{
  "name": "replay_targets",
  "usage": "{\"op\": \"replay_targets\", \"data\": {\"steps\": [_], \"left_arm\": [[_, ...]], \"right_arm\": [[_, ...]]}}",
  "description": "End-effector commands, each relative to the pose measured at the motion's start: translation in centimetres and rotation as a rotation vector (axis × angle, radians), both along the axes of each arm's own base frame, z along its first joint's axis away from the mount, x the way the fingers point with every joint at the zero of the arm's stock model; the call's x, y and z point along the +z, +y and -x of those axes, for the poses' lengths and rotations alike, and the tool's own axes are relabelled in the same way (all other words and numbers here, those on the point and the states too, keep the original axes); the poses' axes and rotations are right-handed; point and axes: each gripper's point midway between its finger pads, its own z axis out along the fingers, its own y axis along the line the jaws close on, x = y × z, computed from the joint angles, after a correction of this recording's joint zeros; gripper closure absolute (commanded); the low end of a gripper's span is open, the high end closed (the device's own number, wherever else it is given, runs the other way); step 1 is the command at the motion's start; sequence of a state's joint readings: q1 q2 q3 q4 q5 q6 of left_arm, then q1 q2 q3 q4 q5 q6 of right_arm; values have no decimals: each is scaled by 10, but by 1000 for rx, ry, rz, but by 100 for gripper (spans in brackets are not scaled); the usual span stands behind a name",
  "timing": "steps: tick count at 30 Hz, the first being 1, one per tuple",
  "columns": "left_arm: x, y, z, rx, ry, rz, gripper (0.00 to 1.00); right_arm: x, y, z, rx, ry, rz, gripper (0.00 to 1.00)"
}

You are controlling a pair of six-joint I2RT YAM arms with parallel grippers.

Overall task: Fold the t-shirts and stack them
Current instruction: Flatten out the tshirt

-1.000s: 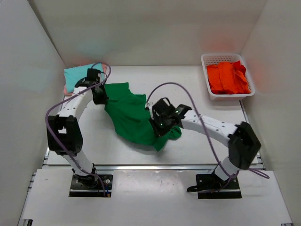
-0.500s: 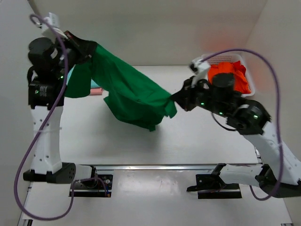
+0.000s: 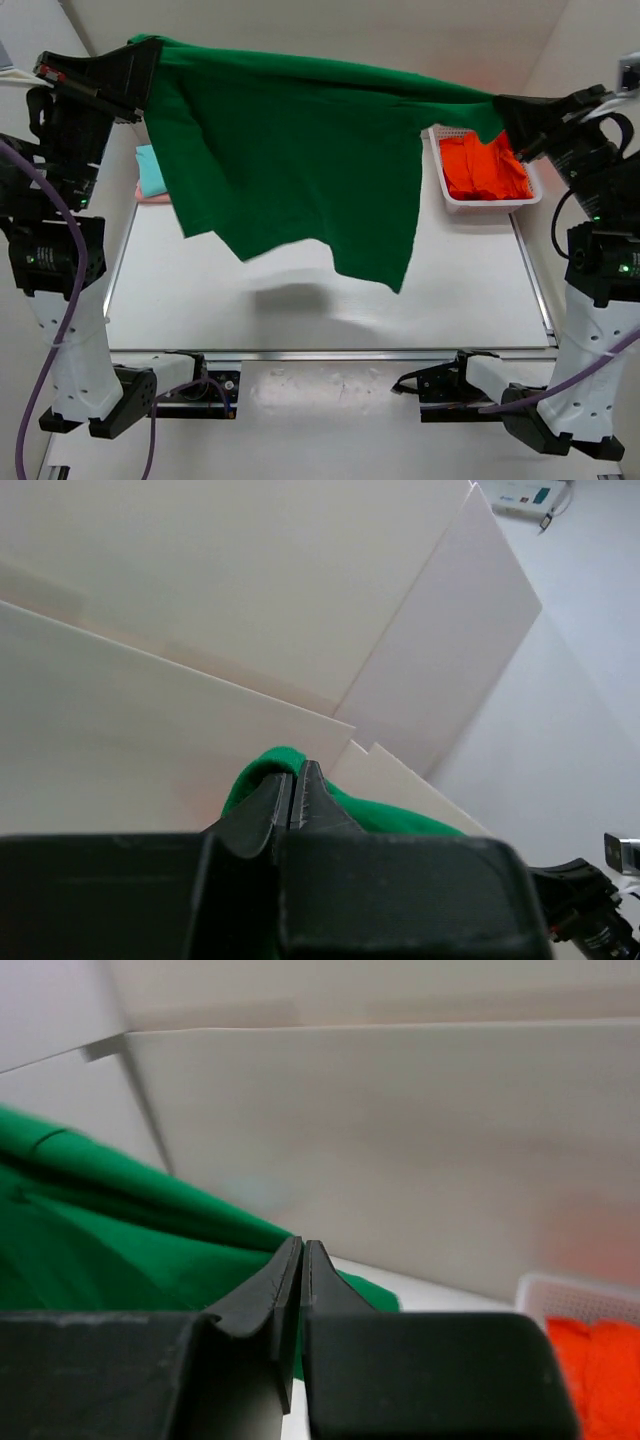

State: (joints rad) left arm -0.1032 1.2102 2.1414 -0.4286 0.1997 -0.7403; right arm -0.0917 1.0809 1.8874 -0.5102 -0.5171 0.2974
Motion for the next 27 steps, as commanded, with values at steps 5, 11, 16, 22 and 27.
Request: {"op": "replay_targets", "data": {"steps": [5,11,16,22,27], "left_arm": [[-72,-12,-109,16,177,96,100],[-245,-43,-225,-9,554,38,100],[-414,-22,-315,36,850,43,88],[-465,17,-346,59,938,112,61],[-497,39,-324,95,1043,33,59]], "right_arm": [[-27,49,-64,161,-18,48,100],[-127,102,-181,186,178,127,100],[-234,84,-323,42,444,4,85],[-273,39,-357,-187,504,102,48],[-320,73,-299,-55,643,128,49]]}}
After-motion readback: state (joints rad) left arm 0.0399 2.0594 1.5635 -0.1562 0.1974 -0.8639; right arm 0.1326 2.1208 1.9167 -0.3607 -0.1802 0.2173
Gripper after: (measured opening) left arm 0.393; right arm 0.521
